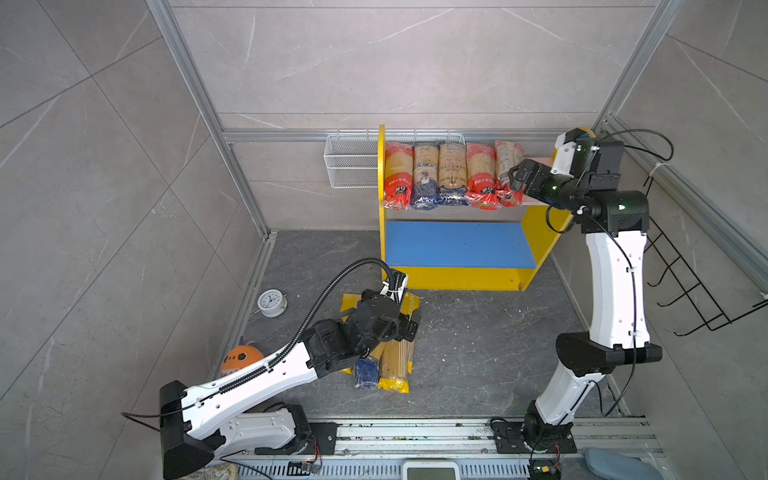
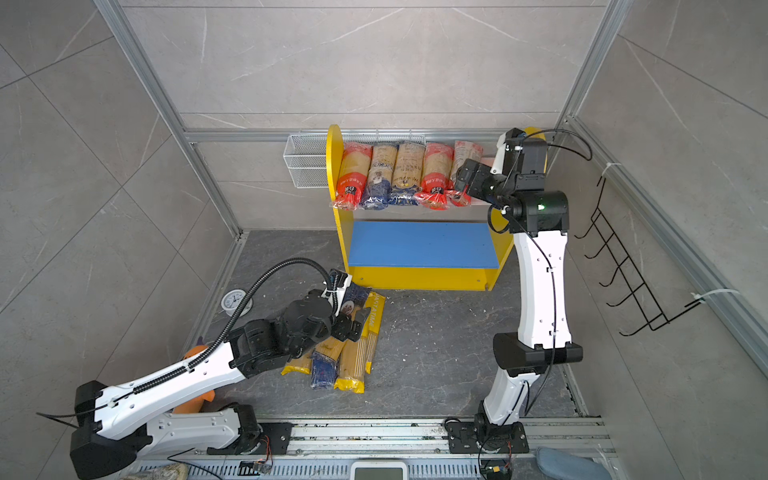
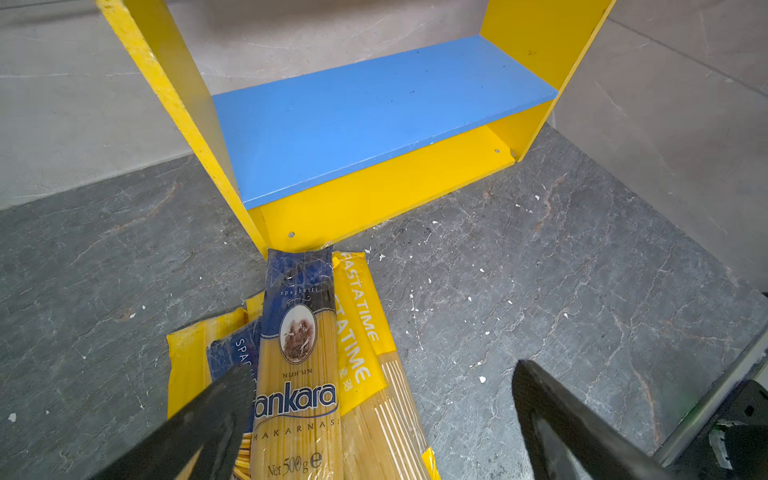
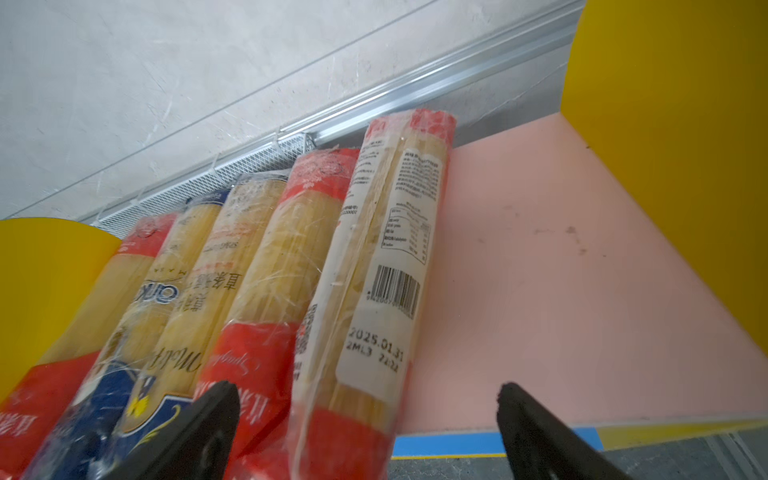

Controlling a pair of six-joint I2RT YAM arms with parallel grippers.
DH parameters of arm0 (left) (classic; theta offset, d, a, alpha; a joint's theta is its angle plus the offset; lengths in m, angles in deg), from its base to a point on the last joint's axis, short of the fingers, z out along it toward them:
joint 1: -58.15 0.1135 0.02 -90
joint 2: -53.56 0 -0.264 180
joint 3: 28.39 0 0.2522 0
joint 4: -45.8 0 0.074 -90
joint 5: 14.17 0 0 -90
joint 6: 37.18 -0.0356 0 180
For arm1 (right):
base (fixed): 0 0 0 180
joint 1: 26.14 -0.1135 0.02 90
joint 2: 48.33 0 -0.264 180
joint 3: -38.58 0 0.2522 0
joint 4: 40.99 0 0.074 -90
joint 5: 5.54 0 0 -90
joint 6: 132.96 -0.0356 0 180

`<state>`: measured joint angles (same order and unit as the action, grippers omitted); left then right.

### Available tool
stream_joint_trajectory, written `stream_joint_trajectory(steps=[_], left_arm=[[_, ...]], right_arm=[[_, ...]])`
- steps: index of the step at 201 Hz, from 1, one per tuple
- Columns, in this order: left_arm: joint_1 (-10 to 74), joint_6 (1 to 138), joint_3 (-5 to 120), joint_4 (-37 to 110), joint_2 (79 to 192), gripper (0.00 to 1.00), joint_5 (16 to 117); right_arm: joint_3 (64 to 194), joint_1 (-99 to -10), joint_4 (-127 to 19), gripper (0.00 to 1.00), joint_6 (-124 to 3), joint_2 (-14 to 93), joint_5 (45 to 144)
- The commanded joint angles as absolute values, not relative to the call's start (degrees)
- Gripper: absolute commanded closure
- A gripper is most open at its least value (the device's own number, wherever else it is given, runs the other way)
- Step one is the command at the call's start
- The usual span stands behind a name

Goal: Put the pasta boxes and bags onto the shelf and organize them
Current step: 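Lower the packet onto the pink shelf beside the others and release it, then withdraw the right gripper and lower it onto the blue Ankara packet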

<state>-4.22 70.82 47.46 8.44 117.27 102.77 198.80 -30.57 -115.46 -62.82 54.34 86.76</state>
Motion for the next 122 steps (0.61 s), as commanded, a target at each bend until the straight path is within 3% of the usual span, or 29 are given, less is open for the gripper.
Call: stream_joint_trajectory(steps=[1,58,122], left_arm=[[-4.14,72.53,46.01,9.24,113.27,0.00,104.00],[-4.16,75.85,40.80,5.35,103.92,0.00,105.73],[-4.15,81.73,36.35,-2.53,91.73,0.00,107.69]], right_arm=[[196.69,-31.17,-118.50,0.00,-61.18,50.02,84.92],[166.60,-38.27,-112.45,0.00,-63.58,30.26,82.34],[136.51,-53.84,-109.18,0.00,-70.80,14.90,79.31]])
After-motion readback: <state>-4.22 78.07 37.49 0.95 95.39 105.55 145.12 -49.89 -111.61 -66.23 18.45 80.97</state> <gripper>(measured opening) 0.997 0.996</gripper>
